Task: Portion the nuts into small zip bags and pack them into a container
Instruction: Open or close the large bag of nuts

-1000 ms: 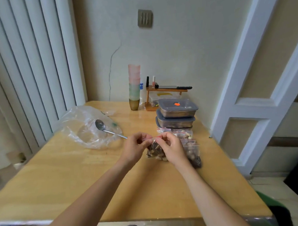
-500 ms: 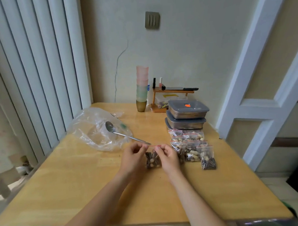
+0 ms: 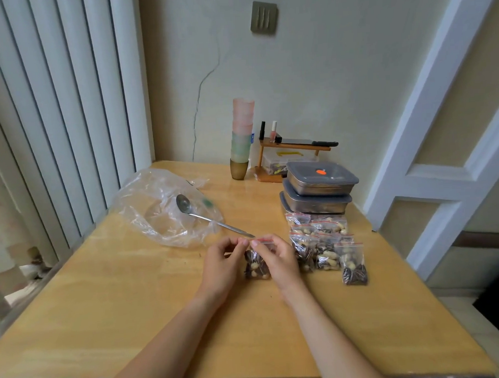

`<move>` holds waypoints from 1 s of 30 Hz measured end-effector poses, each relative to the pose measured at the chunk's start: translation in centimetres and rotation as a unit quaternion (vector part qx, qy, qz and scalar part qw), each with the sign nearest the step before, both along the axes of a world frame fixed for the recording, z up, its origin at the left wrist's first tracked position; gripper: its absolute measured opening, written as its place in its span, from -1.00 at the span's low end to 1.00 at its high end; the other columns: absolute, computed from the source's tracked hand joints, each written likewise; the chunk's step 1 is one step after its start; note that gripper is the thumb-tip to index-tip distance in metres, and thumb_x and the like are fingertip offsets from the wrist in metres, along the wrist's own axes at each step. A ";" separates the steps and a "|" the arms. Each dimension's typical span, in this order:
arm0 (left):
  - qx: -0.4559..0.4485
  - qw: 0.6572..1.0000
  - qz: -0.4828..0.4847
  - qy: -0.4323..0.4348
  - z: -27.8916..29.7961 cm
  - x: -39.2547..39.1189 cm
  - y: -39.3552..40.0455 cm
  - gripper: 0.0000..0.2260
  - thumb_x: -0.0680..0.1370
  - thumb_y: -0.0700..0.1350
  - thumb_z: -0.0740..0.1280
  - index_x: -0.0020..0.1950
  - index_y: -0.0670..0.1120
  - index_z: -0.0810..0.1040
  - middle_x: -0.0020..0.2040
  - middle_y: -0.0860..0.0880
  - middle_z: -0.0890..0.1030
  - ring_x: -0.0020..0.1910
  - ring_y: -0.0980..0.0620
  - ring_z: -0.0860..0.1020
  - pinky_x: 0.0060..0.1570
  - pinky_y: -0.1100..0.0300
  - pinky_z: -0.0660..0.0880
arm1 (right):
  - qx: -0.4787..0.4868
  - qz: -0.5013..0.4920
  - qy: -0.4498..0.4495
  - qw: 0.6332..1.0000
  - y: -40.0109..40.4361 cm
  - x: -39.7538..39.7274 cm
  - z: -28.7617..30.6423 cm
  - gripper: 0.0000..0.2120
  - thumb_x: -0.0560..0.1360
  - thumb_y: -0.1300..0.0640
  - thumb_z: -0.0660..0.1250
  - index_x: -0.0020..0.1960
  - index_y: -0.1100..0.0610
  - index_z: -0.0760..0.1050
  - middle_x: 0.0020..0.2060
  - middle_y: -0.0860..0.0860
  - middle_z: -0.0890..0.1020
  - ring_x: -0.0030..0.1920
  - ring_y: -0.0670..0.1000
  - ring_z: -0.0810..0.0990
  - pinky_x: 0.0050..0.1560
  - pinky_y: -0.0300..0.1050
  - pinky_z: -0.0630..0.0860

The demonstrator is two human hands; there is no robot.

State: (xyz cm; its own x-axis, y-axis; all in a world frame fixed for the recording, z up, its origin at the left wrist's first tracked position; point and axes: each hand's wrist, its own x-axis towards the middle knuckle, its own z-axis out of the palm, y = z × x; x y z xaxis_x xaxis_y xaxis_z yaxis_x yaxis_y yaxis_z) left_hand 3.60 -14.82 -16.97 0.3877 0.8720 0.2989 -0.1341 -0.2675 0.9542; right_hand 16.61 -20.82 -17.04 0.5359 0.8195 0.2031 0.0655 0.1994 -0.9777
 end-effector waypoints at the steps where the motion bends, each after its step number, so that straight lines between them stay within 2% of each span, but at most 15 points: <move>1: 0.004 1.000 0.001 0.001 0.0 0.0 -0.1 -0.86 0.62 -0.10 0.39 -0.10 -0.09 0.68 -0.16 -0.02 0.71 -0.16 0.11 0.61 -0.06 0.27 0.51 | -0.002 0.003 -0.002 1.000 0.1 0.0 0.1 -0.90 0.56 0.22 0.47 0.01 0.26 0.64 -0.17 0.05 0.72 -0.13 -0.09 0.67 -0.07 -0.26 0.54; 5: 0.000 1.000 0.005 0.000 0.0 -0.1 -0.3 -0.88 0.62 -0.10 0.39 -0.07 -0.09 0.68 -0.14 -0.02 0.71 -0.14 0.13 0.62 -0.07 0.32 0.50 | 0.009 0.000 0.005 1.000 -0.1 -0.3 -0.1 -0.97 0.56 0.25 0.46 -0.03 0.23 0.65 -0.23 -0.01 0.71 -0.18 -0.11 0.65 -0.11 -0.28 0.54; 11: 0.020 1.000 -0.003 0.011 -0.3 -0.3 -0.2 -0.87 0.62 -0.16 0.38 -0.10 -0.09 0.69 -0.16 -0.04 0.71 -0.14 0.06 0.62 -0.05 0.22 0.52 | 0.018 -0.002 0.002 1.000 -0.3 -0.4 -0.5 -0.96 0.57 0.24 0.46 0.00 0.21 0.65 -0.20 0.02 0.74 -0.19 -0.09 0.64 -0.14 -0.25 0.53; 16: 0.004 1.000 0.001 -0.001 -0.2 -0.4 -0.5 -0.88 0.61 -0.21 0.38 -0.10 -0.10 0.68 -0.15 -0.04 0.72 -0.12 0.06 0.64 -0.03 0.24 0.52 | 0.017 0.000 -0.003 1.000 -0.3 -0.5 -0.7 -0.99 0.57 0.22 0.46 -0.01 0.17 0.65 -0.21 0.04 0.71 -0.19 -0.04 0.60 -0.14 -0.16 0.51; 20: 0.013 1.000 0.001 0.003 -0.1 -0.4 -0.6 -0.86 0.62 -0.14 0.38 -0.09 -0.08 0.69 -0.16 -0.04 0.71 -0.13 0.05 0.63 -0.04 0.20 0.53 | 0.023 0.000 -0.004 1.000 -0.4 -0.6 -0.7 -0.99 0.57 0.20 0.47 -0.03 0.12 0.66 -0.17 0.06 0.73 -0.14 -0.02 0.63 -0.08 -0.11 0.53; 23: 0.021 1.000 0.013 0.003 -0.1 -0.4 -0.6 -0.85 0.62 -0.10 0.39 -0.12 -0.07 0.67 -0.20 -0.02 0.69 -0.18 0.08 0.59 -0.08 0.17 0.51 | 0.029 -0.007 -0.003 1.000 -0.4 -0.7 -0.5 -0.98 0.57 0.20 0.47 -0.03 0.13 0.67 -0.16 0.03 0.75 -0.12 -0.05 0.65 -0.06 -0.16 0.55; 30: 0.054 0.997 0.035 0.030 -0.3 -0.2 -0.4 -0.86 0.62 -0.10 0.39 -0.13 -0.04 0.65 -0.21 0.00 0.68 -0.19 0.04 0.61 -0.11 0.16 0.52 | 0.024 -0.024 -0.022 0.999 -0.3 -0.9 -0.5 -0.92 0.58 0.23 0.45 -0.06 0.07 0.67 -0.22 -0.01 0.73 -0.17 -0.07 0.66 -0.09 -0.17 0.57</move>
